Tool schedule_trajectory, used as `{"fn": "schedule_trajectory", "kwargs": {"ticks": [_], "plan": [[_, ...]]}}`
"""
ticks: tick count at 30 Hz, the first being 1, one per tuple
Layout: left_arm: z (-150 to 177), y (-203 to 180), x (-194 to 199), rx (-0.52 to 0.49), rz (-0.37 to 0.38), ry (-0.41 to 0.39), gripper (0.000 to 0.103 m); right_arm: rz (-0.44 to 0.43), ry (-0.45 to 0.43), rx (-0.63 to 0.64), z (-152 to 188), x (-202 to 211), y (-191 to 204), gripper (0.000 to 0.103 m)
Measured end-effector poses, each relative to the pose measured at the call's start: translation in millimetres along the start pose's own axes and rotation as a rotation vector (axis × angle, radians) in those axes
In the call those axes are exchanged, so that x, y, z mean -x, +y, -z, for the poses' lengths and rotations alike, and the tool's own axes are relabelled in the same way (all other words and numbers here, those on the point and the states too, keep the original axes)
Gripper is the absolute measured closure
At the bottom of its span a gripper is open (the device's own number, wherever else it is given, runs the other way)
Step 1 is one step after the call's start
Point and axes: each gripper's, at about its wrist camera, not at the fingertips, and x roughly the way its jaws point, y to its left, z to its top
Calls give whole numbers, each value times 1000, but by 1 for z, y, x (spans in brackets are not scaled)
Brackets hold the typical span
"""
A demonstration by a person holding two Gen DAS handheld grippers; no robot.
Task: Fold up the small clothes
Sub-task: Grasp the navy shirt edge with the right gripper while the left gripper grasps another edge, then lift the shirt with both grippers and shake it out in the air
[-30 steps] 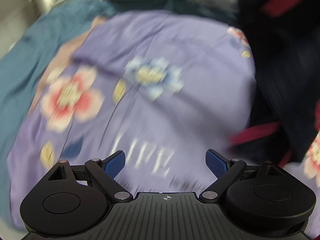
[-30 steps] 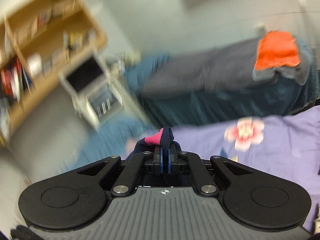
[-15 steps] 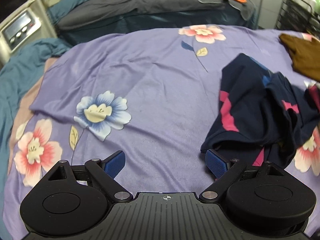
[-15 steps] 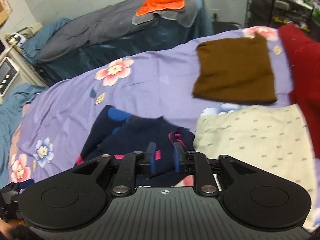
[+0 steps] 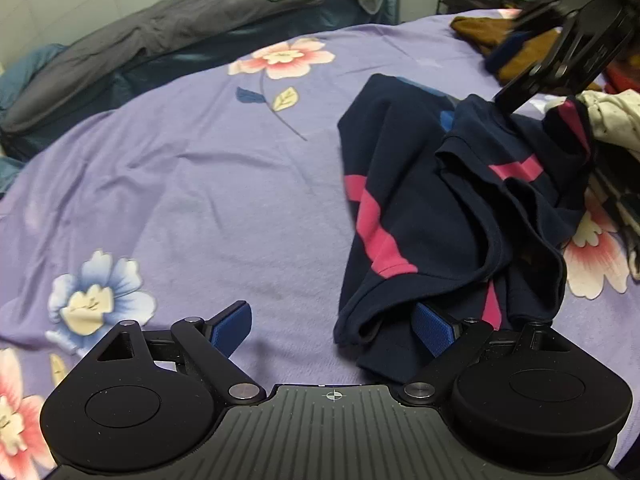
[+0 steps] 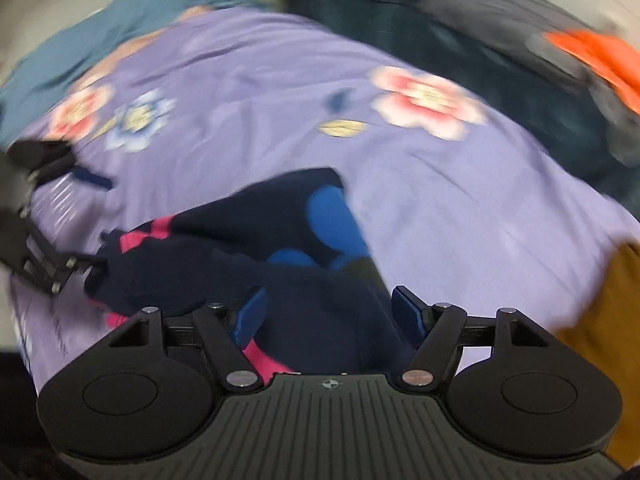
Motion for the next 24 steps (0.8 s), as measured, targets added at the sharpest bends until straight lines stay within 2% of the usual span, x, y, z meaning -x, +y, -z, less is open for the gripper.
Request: {"fn": "schedule_trajectory", "kwargs": {"ticks": [2, 4, 5, 7, 9, 10, 11, 12, 13, 18, 21, 24], "plan": [[0, 2, -6, -2, 13, 25, 0, -35, 36, 130, -9, -14, 11, 34], [2, 6, -9, 13, 27, 44, 0, -125, 64, 258, -14, -25, 28, 35], [4, 7, -8, 14, 36, 46, 0, -136, 72, 320, -15, -30, 36, 35], [6, 9, -6, 17, 45, 50, 0, -96, 94, 395, -14, -45, 47, 37], [7, 11, -5, 23, 45, 59, 0, -71, 117, 388, -13, -57, 46, 56], [6, 12, -4, 29, 48, 57, 0, -71, 156, 349, -12, -61, 43, 89], [5, 13, -3, 36, 56, 51, 0, -69, 196, 300, -11, -60, 40, 94], [3, 13, -2, 41, 66, 40, 0, -61, 199, 245, -8, -54, 36, 94], [1, 13, 0, 41, 77, 28, 0, -58, 165, 190, -3, -42, 31, 94], [-19, 3, 1, 24, 156, -31, 0, 2, -78, -237, 38, 47, -14, 95], [-36, -7, -3, 19, 214, -58, 0, 104, -163, -370, 65, 84, -17, 95], [-51, -23, -10, -28, 253, -48, 0, 116, -235, -498, 90, 106, -8, 95]]}}
